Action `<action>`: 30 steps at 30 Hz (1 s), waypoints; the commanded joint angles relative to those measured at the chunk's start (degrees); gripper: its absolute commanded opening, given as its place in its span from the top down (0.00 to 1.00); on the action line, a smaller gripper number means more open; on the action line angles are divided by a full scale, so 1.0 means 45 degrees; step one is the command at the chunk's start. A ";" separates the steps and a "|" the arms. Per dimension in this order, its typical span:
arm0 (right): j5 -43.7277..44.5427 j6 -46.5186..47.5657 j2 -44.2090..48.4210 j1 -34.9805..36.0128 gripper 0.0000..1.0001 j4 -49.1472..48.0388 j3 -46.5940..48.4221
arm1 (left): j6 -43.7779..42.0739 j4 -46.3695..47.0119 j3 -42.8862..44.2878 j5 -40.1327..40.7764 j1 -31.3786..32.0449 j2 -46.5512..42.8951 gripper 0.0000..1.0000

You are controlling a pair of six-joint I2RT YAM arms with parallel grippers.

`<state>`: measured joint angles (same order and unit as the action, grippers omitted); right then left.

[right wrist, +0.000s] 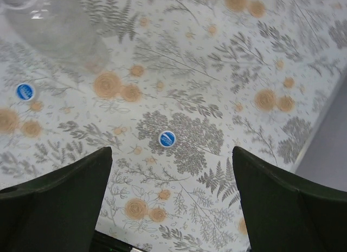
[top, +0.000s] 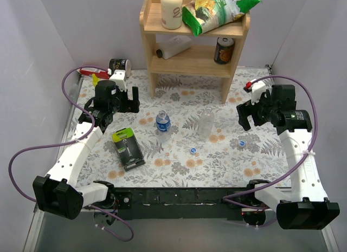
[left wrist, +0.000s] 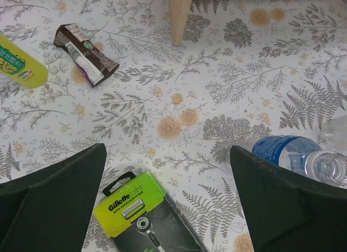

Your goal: Screw on the bottle caps

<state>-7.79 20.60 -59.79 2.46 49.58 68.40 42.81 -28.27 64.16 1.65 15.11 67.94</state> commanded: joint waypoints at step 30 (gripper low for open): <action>-0.6120 0.2199 -0.5463 0.3282 0.25 -0.2931 0.2418 | -0.2227 -0.0651 0.0800 -0.4741 -0.0136 0.0116 0.02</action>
<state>-35.83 31.22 -83.26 17.02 40.80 79.09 34.44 -30.48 64.55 -16.60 14.94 68.18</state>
